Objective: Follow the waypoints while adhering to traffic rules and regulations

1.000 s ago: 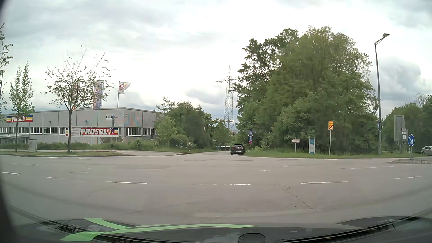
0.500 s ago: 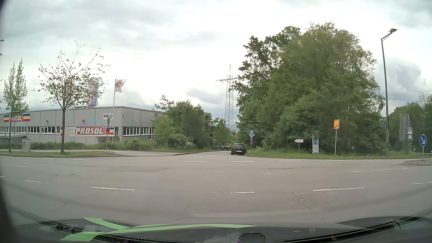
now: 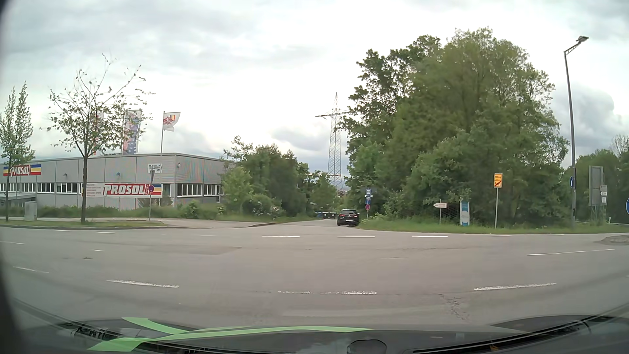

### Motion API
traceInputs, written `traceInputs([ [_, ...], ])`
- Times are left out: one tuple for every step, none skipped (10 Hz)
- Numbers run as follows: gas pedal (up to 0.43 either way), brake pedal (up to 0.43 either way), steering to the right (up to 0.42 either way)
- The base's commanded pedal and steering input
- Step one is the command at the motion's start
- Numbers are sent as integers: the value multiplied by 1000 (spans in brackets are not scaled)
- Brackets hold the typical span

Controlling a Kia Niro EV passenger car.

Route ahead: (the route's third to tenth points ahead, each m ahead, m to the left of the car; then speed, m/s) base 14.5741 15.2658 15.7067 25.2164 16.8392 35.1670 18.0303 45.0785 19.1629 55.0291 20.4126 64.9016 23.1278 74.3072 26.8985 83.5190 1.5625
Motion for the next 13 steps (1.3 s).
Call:
traceInputs([
  [0, 201, -8],
  [0, 201, -9],
  [0, 201, -9],
  [0, 201, -9],
  [0, 201, -9],
  [0, 195, -9],
  [0, 195, -8],
  [0, 201, -8],
  [0, 201, -9],
  [0, 195, -8],
  [0, 195, -9],
  [0, 195, -9],
  [0, 195, -8],
])
